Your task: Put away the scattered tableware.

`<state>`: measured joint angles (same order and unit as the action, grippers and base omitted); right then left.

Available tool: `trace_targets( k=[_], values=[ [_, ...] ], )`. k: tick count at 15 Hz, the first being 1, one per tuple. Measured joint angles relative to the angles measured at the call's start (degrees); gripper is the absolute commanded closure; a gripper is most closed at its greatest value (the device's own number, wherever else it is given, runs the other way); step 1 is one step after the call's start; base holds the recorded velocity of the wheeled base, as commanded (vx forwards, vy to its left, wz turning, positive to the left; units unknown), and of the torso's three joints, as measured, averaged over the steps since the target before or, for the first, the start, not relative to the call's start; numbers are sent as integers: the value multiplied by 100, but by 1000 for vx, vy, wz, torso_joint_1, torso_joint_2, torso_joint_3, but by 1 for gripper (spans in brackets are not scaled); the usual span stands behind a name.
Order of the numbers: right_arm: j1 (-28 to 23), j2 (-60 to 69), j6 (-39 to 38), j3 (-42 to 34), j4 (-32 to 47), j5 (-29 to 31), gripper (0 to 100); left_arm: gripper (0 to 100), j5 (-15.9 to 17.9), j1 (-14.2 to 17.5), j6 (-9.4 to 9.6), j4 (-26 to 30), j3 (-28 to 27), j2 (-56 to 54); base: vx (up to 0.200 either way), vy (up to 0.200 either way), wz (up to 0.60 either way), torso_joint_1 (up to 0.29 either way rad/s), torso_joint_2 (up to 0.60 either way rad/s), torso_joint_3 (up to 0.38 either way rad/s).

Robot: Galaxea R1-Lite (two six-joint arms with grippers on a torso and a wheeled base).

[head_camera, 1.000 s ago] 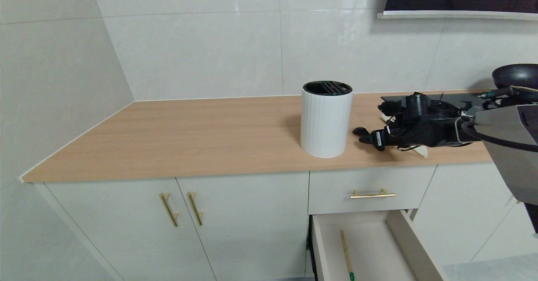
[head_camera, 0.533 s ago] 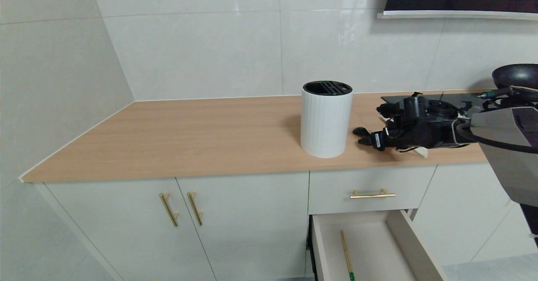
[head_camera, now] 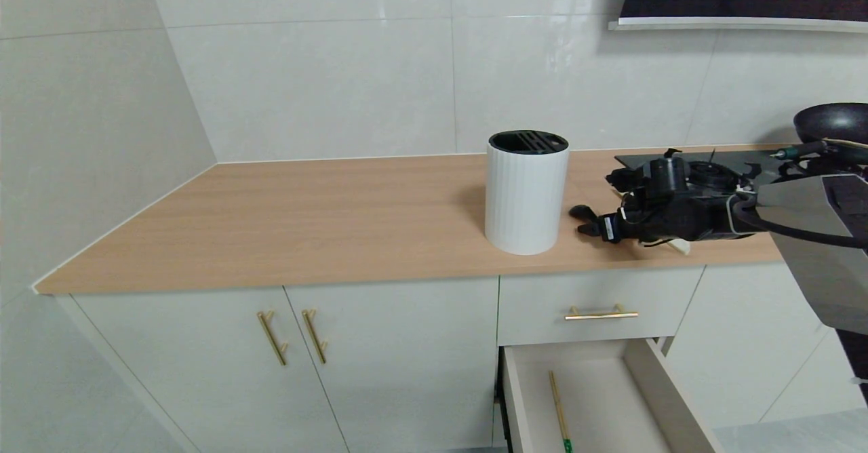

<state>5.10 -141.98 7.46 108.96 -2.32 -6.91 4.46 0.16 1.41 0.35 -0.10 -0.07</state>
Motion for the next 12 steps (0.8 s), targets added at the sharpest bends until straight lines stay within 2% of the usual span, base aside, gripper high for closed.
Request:
trace_targets(
  k=[2, 3, 12],
  values=[
    [0, -11, 15, 13, 2, 10, 0, 0, 2, 0, 0, 0, 0, 0, 0, 0, 0, 0, 0, 0],
    [-2, -16, 20, 13, 2, 11, 100, 0, 2, 0, 0, 2, 0, 0, 0, 0, 0, 0, 0, 0],
    [-2, -40, 26, 11, 5, 13, 100, 0, 0, 0, 0, 2, 0, 0, 0, 0, 0, 0, 0, 0]
  ],
)
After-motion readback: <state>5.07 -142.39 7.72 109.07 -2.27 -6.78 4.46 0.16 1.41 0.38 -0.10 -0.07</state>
